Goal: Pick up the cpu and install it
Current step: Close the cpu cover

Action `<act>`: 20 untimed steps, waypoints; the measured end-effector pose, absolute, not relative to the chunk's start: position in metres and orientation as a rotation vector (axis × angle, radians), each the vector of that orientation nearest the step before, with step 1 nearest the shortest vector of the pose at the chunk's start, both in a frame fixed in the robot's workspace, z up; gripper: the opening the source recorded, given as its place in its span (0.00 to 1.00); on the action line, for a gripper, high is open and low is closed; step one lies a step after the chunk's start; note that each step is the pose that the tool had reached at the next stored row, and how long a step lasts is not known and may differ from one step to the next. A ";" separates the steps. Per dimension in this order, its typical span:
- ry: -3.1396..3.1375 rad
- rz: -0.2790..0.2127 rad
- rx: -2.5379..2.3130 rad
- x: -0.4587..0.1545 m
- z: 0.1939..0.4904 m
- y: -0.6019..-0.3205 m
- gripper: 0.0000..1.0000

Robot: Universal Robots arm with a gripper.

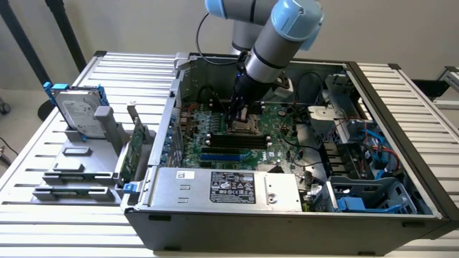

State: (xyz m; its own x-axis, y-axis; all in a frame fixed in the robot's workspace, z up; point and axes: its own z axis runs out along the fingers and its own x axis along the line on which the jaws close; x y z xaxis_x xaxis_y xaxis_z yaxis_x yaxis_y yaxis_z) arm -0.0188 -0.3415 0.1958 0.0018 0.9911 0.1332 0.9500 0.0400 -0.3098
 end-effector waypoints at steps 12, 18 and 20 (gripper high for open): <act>-1.997 0.171 -1.979 -0.026 0.205 -0.342 0.11; -1.991 0.167 -1.981 -0.035 0.213 -0.344 0.11; -1.991 0.167 -1.981 -0.037 0.217 -0.346 0.11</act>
State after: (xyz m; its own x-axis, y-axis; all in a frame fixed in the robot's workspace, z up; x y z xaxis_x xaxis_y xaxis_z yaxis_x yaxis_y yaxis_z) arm -0.0373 -0.3457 0.2175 0.0185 0.9891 0.1463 0.9508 0.0279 -0.3084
